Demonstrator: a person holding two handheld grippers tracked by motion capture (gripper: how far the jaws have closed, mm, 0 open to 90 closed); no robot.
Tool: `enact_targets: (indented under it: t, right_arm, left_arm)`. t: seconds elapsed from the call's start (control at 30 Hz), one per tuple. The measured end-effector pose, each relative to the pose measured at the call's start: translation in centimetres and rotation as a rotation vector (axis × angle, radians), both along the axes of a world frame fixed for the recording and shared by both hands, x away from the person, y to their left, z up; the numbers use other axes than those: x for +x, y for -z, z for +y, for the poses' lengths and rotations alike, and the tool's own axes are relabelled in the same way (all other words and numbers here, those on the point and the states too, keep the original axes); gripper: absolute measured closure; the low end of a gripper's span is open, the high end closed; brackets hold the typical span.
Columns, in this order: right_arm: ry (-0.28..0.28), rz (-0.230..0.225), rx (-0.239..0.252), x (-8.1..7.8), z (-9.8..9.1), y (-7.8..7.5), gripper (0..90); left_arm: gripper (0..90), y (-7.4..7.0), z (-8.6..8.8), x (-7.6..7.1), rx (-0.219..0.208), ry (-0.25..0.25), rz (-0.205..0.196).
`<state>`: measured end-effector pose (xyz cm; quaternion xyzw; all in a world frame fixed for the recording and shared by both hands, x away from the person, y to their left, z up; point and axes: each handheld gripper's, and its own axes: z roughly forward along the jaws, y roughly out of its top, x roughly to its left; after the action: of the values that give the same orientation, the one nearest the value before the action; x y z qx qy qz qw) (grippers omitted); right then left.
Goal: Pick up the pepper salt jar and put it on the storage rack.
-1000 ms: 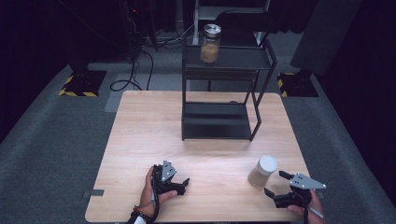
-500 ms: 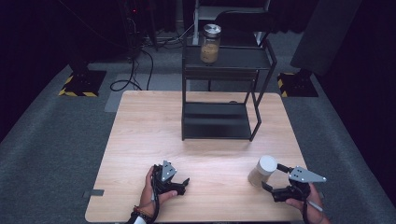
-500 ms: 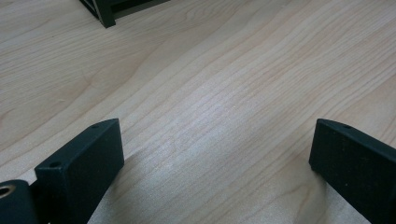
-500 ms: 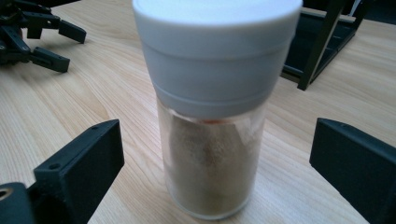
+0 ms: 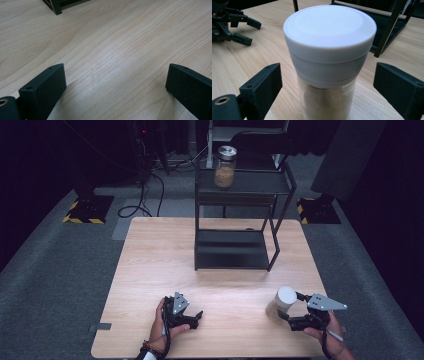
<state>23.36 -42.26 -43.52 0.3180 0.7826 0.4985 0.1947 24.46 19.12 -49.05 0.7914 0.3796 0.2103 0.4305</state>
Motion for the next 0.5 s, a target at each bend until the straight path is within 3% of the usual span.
enact_targets:
  t: [0.5]
  right_arm:
    - [-0.01, -0.013, 0.032, 0.87, 0.17, 0.89, 29.0]
  left_arm:
    - [3.0, -0.01, 0.0, 0.0, 0.001, 0.0, 0.0]
